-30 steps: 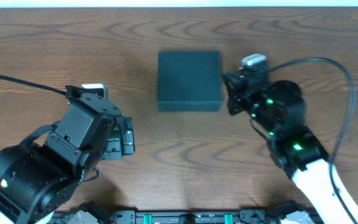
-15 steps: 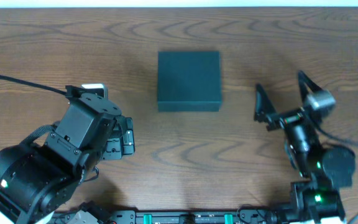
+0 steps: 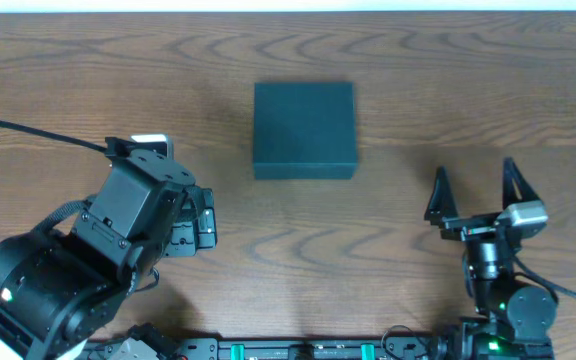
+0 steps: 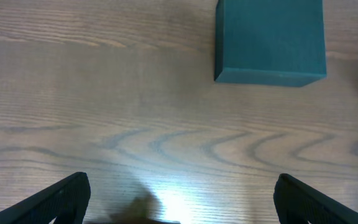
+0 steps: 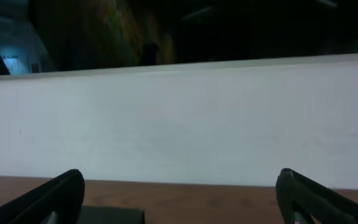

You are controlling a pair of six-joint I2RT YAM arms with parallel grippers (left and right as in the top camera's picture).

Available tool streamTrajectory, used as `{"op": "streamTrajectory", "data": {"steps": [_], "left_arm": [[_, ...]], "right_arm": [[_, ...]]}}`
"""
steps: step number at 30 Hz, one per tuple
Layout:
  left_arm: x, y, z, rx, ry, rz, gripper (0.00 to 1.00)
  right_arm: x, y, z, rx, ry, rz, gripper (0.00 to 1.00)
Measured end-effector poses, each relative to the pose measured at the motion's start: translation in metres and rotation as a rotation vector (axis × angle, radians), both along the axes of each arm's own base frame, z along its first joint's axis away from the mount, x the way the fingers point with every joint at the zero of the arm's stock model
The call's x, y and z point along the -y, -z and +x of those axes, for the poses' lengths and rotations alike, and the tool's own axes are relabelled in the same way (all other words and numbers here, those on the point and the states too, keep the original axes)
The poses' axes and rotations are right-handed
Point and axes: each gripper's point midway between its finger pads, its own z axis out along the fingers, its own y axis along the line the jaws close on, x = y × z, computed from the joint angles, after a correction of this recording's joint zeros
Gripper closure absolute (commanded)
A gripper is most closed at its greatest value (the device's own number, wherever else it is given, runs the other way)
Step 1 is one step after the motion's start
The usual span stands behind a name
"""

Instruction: Pack container

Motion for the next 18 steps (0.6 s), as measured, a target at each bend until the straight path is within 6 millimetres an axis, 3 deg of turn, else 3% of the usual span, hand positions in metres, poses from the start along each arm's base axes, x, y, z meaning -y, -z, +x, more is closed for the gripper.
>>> {"op": "streamTrajectory", "data": {"steps": [11, 18], "left_arm": [[0.000, 0.000, 0.000, 0.000, 0.000, 0.000, 0.05], [0.000, 0.000, 0.000, 0.000, 0.000, 0.000, 0.05]], "right_arm": [[0.026, 0.035, -0.002, -0.016, 0.127, 0.120, 0.01], [0.027, 0.048, -0.007, -0.066, 0.136, 0.146, 0.01]]}}
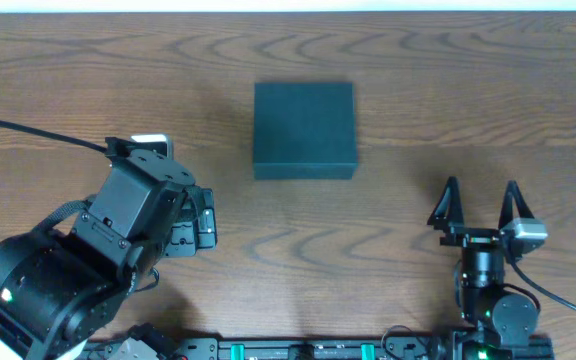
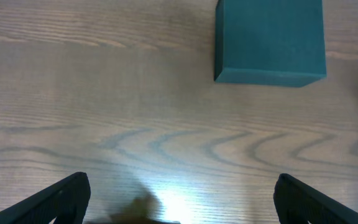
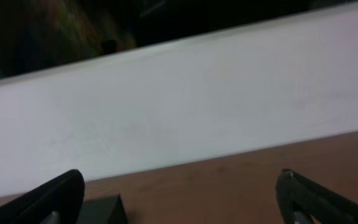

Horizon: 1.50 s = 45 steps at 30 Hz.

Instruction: Pack container

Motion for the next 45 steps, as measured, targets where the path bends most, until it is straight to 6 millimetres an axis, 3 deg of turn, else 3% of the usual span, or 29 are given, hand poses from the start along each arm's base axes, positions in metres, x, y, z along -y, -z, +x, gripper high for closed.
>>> {"op": "streamTrajectory", "data": {"steps": [4, 12, 16, 25, 45], "left_arm": [[0.000, 0.000, 0.000, 0.000, 0.000, 0.000, 0.05], [0.000, 0.000, 0.000, 0.000, 0.000, 0.000, 0.05], [0.000, 0.000, 0.000, 0.000, 0.000, 0.000, 0.05], [0.000, 0.000, 0.000, 0.000, 0.000, 0.000, 0.05], [0.000, 0.000, 0.000, 0.000, 0.000, 0.000, 0.05]], "right_arm": [[-0.004, 0.008, -0.002, -0.028, -0.019, 0.011, 0.01], [-0.021, 0.061, 0.002, -0.246, -0.113, 0.008, 0.01], [-0.024, 0.072, 0.002, -0.290, -0.122, -0.061, 0.01], [-0.023, 0.073, 0.002, -0.291, -0.111, -0.145, 0.01], [-0.023, 0.073, 0.002, -0.291, -0.110, -0.154, 0.01]]}}
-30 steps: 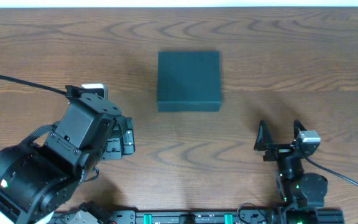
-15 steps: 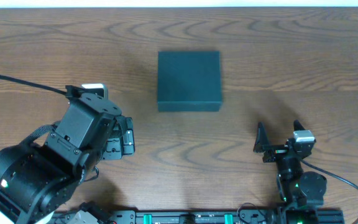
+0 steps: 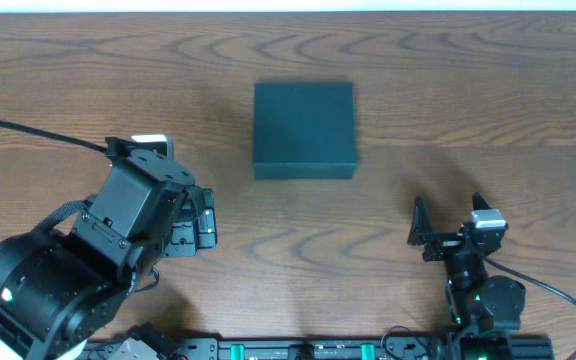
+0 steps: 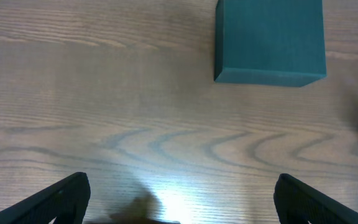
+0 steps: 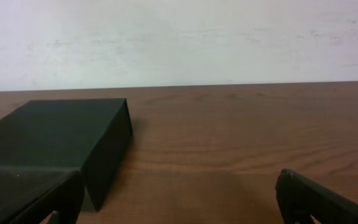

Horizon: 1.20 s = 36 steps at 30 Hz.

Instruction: Pack container

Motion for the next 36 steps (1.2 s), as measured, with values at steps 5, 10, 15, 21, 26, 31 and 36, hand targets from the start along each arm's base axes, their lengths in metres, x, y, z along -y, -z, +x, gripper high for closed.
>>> {"op": "streamTrajectory", "data": {"steps": [5, 10, 15, 21, 26, 31, 36], "left_arm": [[0.000, 0.000, 0.000, 0.000, 0.000, 0.000, 0.05], [0.000, 0.000, 0.000, 0.000, 0.000, 0.000, 0.05], [0.000, -0.001, 0.001, 0.005, 0.000, 0.003, 0.04], [0.004, -0.020, 0.023, 0.129, -0.015, -0.025, 0.05], [0.009, -0.057, 0.059, 0.381, 0.012, -0.095, 0.05], [-0.006, -0.065, 0.068, 0.584, 0.040, -0.109, 0.05], [-0.027, -0.056, 0.063, 0.746, 0.016, -0.106, 0.05]], "right_arm": [[0.000, 0.000, 0.000, 0.000, 0.000, 0.000, 0.01], [0.000, 0.000, 0.000, 0.000, 0.000, 0.000, 0.01], [0.000, 0.000, 0.000, 0.000, 0.000, 0.000, 0.01], [0.000, 0.000, 0.000, 0.000, 0.000, 0.000, 0.01], [0.000, 0.000, 0.000, 0.000, 0.000, 0.000, 0.01], [0.000, 0.000, 0.000, 0.000, 0.000, 0.000, 0.01], [0.000, 0.000, 0.000, 0.000, 0.000, 0.000, 0.01]]}}
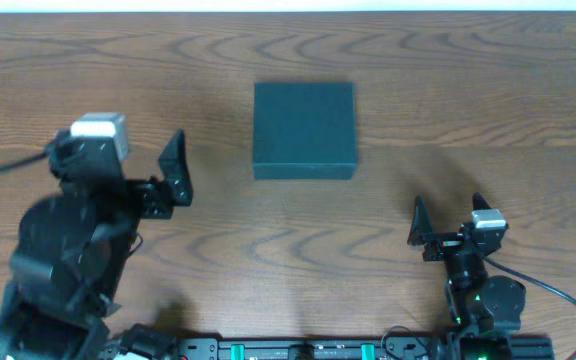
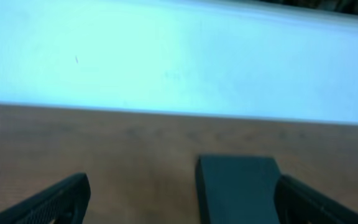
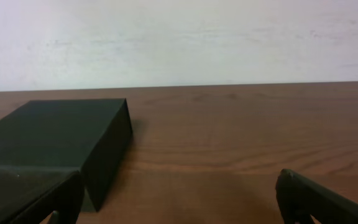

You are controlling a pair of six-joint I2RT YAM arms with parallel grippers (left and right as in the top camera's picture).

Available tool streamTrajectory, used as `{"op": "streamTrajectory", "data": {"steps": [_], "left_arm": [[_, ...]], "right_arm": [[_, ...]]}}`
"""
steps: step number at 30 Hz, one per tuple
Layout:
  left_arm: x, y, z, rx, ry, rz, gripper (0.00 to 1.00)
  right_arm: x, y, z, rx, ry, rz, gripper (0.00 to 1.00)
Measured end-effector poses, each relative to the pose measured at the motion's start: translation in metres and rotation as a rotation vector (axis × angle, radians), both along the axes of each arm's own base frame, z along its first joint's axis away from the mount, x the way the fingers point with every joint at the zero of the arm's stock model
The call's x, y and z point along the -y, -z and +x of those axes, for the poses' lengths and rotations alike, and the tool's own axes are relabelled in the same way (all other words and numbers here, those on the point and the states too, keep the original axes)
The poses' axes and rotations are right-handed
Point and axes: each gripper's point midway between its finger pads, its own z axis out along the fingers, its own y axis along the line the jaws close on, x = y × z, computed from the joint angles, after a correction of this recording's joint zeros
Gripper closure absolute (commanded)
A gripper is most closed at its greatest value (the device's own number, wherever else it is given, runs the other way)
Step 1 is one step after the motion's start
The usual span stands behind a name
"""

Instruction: Pack container

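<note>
A dark teal closed box (image 1: 303, 130) sits on the wooden table (image 1: 448, 90), behind the middle. The left arm (image 1: 68, 250) stands at the left. Its gripper (image 2: 178, 205) is open and held level, well short of the box (image 2: 238, 186), which lies ahead toward its right finger (image 2: 303, 202). My right gripper (image 1: 446, 228) is low near the front right, open and empty. It faces the box (image 3: 55, 143), which lies ahead on its left, at a distance.
A white wall (image 3: 179, 43) runs behind the table's far edge. The arm bases and a black rail (image 1: 308, 350) line the front edge. Bare wood (image 1: 528, 120) lies right of the box.
The left arm has risen and turned. Its wrist camera looked down at the table with the box at the upper right; now it looks level across the table at the wall. The right arm has not moved.
At first the right gripper stood open to the right of the box, facing the wall. It was then nearer the front edge, and later low and turned toward the box. The left arm stayed still over the table until now, when it stands turned level.
</note>
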Motion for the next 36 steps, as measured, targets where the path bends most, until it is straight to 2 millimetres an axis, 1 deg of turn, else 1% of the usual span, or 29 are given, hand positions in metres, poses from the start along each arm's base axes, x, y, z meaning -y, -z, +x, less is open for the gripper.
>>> {"op": "streamTrajectory", "data": {"steps": [4, 9, 11, 17, 21, 26, 30, 33, 36], "left_arm": [[-0.007, 0.010, -0.009, 0.133, 0.008, 0.021, 0.05], [-0.015, 0.034, -0.024, 0.258, 0.007, 0.040, 0.05], [-0.019, 0.042, -0.030, 0.336, -0.002, 0.035, 0.05], [-0.025, 0.057, -0.039, 0.536, -0.024, 0.009, 0.05], [-0.027, 0.071, -0.040, 0.627, -0.032, 0.001, 0.05], [-0.031, 0.100, -0.031, 0.630, -0.056, 0.012, 0.05], [-0.038, 0.132, -0.020, 0.559, -0.084, 0.038, 0.05], [-0.045, 0.139, -0.017, 0.531, -0.107, 0.068, 0.05], [-0.051, 0.154, -0.013, 0.469, -0.124, 0.087, 0.05]], "right_arm": [[0.000, 0.000, 0.000, 0.000, 0.000, 0.000, 0.01], [0.000, 0.000, 0.000, 0.000, 0.000, 0.000, 0.01], [0.000, 0.000, 0.000, 0.000, 0.000, 0.000, 0.01], [0.000, 0.000, 0.000, 0.000, 0.000, 0.000, 0.01], [0.000, 0.000, 0.000, 0.000, 0.000, 0.000, 0.01], [0.000, 0.000, 0.000, 0.000, 0.000, 0.000, 0.01], [0.000, 0.000, 0.000, 0.000, 0.000, 0.000, 0.01], [0.000, 0.000, 0.000, 0.000, 0.000, 0.000, 0.01], [0.000, 0.000, 0.000, 0.000, 0.000, 0.000, 0.01]]}}
